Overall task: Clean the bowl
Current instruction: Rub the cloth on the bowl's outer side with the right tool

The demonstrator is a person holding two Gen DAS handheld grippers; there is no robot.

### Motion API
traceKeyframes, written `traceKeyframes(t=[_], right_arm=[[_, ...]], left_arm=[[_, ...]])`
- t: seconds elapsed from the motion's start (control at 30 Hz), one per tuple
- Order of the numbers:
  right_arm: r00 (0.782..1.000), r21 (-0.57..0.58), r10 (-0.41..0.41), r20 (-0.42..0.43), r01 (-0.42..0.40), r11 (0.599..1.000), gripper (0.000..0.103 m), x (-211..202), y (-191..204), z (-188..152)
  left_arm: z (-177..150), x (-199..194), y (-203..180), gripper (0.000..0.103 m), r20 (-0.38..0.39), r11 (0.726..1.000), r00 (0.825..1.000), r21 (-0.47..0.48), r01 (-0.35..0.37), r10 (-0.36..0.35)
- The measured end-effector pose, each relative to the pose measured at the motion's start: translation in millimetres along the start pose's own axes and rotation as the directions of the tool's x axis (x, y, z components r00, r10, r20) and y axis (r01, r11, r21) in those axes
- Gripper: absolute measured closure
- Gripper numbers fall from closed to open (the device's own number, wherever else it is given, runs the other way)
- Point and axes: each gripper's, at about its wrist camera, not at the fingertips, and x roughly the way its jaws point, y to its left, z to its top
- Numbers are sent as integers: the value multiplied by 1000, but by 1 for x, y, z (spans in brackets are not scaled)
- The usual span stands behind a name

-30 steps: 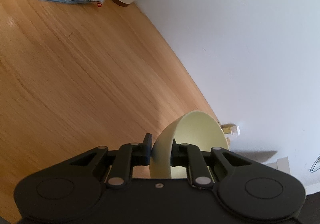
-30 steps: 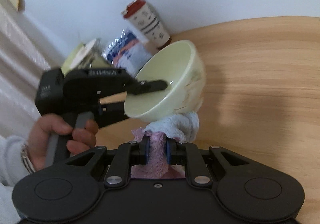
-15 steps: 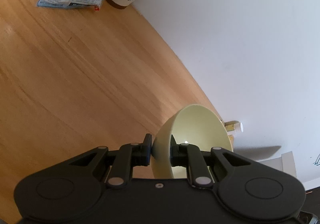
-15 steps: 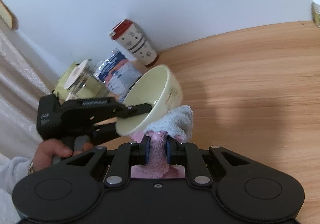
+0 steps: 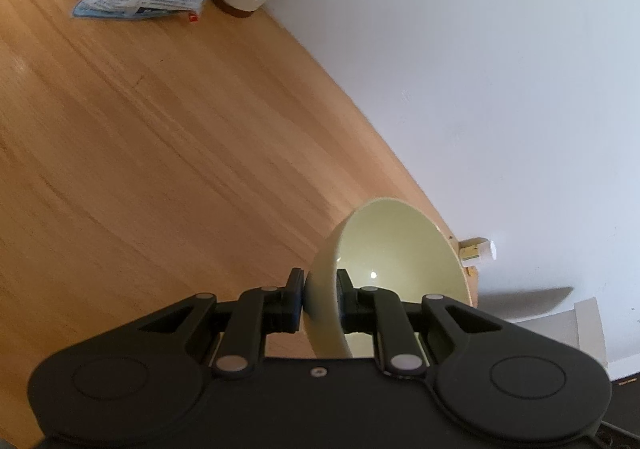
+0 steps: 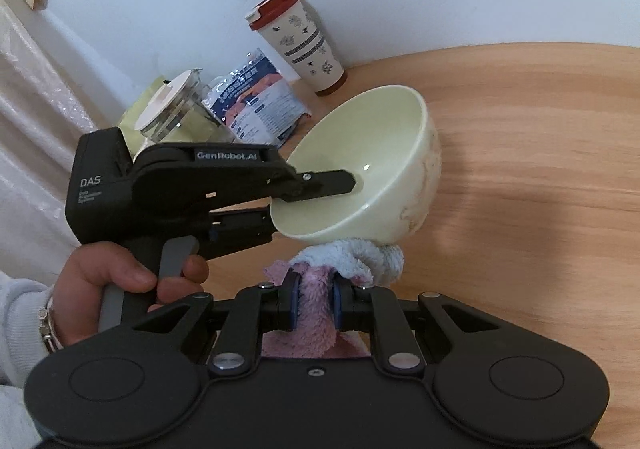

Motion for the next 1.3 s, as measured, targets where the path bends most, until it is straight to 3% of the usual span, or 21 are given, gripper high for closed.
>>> traceKeyframes(t=[0.23, 0.43, 0.63, 0.93, 1.13, 1.3], right_arm=[[997, 100, -56, 51, 51, 994, 85, -14, -29, 0], [996, 153, -71, 53, 62, 986, 85, -10, -44, -7], [993, 164, -87, 74, 74, 984, 85, -15, -46, -7], [974, 115, -39, 223, 13, 993, 85, -46, -27, 18], [990, 68, 12, 143, -22, 997, 85, -13, -17, 17], [997, 2, -63, 38, 63, 998, 85, 22, -14, 7]], left_arm=[[0, 6, 16, 88, -26, 997, 998, -66, -51, 50], [-2, 11, 17, 88, -53, 997, 996, -34, -67, 65], [-6, 18, 13, 87, -97, 995, 993, 68, -67, 74], [-14, 24, 9, 85, -162, 990, 985, 140, -31, 54], [-14, 26, 4, 85, -187, 981, 981, 192, -10, 47], [-14, 28, 3, 85, -216, 978, 975, 209, -3, 49]])
